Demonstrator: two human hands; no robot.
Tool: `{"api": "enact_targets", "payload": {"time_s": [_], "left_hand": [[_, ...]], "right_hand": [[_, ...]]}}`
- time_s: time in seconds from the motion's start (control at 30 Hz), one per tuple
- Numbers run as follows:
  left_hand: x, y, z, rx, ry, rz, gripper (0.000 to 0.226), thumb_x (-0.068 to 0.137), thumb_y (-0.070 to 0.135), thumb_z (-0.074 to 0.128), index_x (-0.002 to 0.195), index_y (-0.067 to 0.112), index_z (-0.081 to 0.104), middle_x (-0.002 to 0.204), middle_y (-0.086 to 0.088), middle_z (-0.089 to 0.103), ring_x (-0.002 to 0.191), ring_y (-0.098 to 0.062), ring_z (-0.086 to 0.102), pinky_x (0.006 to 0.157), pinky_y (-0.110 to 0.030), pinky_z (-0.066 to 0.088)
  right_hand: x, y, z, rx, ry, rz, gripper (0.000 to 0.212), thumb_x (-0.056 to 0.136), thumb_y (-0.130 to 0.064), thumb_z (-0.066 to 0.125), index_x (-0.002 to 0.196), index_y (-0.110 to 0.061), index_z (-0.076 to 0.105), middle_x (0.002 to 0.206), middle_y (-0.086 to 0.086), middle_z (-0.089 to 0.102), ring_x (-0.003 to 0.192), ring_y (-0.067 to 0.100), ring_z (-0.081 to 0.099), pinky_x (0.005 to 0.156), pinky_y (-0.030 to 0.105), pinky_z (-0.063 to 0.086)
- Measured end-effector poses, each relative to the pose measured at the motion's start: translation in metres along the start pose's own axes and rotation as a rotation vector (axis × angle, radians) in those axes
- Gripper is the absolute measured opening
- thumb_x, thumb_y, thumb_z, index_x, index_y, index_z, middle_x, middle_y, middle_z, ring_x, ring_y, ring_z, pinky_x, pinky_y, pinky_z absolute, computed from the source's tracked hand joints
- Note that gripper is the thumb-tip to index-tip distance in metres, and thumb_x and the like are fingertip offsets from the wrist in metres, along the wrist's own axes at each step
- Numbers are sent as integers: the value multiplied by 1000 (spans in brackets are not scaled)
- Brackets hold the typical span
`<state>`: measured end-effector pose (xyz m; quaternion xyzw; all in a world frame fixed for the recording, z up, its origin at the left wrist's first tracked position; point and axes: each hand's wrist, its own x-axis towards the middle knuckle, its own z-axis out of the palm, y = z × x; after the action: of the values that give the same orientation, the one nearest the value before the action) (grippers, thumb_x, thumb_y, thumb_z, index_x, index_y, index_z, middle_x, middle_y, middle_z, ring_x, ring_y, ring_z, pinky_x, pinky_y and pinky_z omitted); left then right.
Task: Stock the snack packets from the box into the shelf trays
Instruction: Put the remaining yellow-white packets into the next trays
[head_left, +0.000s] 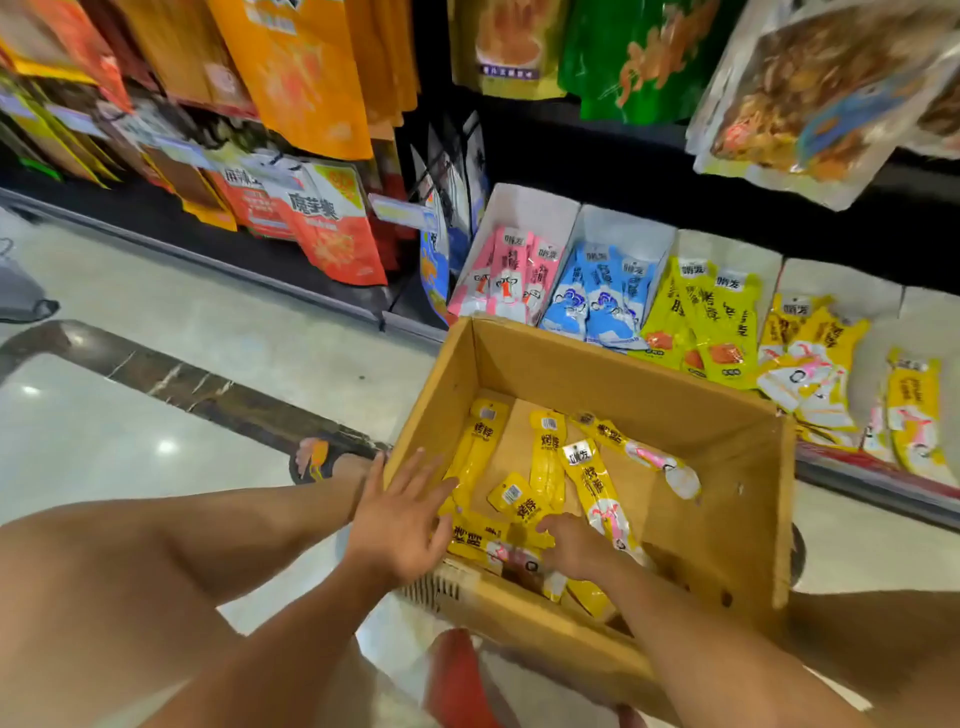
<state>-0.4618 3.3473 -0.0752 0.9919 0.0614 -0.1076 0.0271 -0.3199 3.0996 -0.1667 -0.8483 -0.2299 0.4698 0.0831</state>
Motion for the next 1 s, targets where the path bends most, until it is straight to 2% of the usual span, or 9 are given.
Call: {"api": "enact_targets", "payload": {"time_s": [0.17, 0.3, 0.4, 0.5, 0.7, 0.73, 0.8, 0.87, 1.0], "left_hand": [[0, 0, 4, -31, 59, 9, 49, 92, 50, 48, 137, 35, 62, 158, 2, 46, 154, -23, 29, 118, -64, 22], [1, -3, 8, -26, 36, -1, 50, 93, 52, 44, 139, 38, 58, 160, 4, 43, 156, -22, 22, 119, -63, 19], [1, -4, 12, -51, 51, 1, 53, 93, 51, 45, 143, 36, 56, 160, 3, 44, 156, -22, 22, 119, -63, 18], [1, -7, 13, -59, 72, -9, 58, 93, 50, 45, 148, 34, 51, 160, 2, 43, 156, -23, 23, 120, -63, 18], [-2, -8, 10, -48, 30, -42, 65, 91, 51, 44, 154, 35, 41, 166, 4, 32, 157, -19, 18, 121, -62, 18], [-2, -7, 10, -48, 18, -47, 66, 92, 52, 43, 156, 35, 38, 168, 4, 29, 158, -19, 16, 121, -61, 17], [-1, -6, 10, -40, -12, -53, 68, 94, 54, 38, 160, 37, 28, 170, 6, 21, 159, -17, 11, 123, -60, 13], [0, -6, 10, -59, -16, -47, 69, 97, 59, 33, 162, 39, 20, 171, 8, 17, 159, -16, 9, 124, -59, 9], [-1, -5, 9, -148, 15, -56, 64, 101, 68, 18, 156, 40, 35, 167, 15, 27, 156, -12, 20, 125, -55, 11]], "right_hand": [[21, -17, 27, 59, -50, -27, 52, 98, -23, 59, 149, -21, 45, 150, 9, 48, 135, 28, 48, 104, 31, 43], [35, -24, 43, 151, -27, -30, 30, 96, -44, 60, 124, -33, 67, 127, 3, 68, 114, 24, 63, 93, 31, 50], [51, -21, 55, 124, 6, 1, 33, 90, -57, 59, 107, -32, 70, 105, -3, 74, 96, 20, 67, 83, 34, 54], [49, -34, 46, 16, 37, 42, 29, 91, -50, 63, 80, -24, 61, 86, 1, 66, 82, 22, 63, 70, 29, 48], [42, -32, 33, 86, 99, 51, 24, 82, -13, 62, 61, -20, 53, 63, -3, 52, 74, 27, 65, 54, 25, 37], [41, -28, 31, 112, 114, 56, 23, 80, -10, 59, 60, -19, 52, 59, -3, 50, 71, 27, 64, 54, 28, 41], [35, -22, 21, 134, 172, 28, 18, 82, -13, 56, 64, -16, 54, 56, 1, 52, 68, 23, 63, 72, 40, 52], [27, -15, 10, 195, 232, 2, 24, 90, -17, 58, 67, -15, 63, 64, 3, 63, 66, 13, 59, 86, 39, 50], [2, -18, -18, 433, 274, 24, 26, 97, -16, 62, 72, -7, 65, 71, 8, 63, 52, 1, 63, 58, 25, 47]]}}
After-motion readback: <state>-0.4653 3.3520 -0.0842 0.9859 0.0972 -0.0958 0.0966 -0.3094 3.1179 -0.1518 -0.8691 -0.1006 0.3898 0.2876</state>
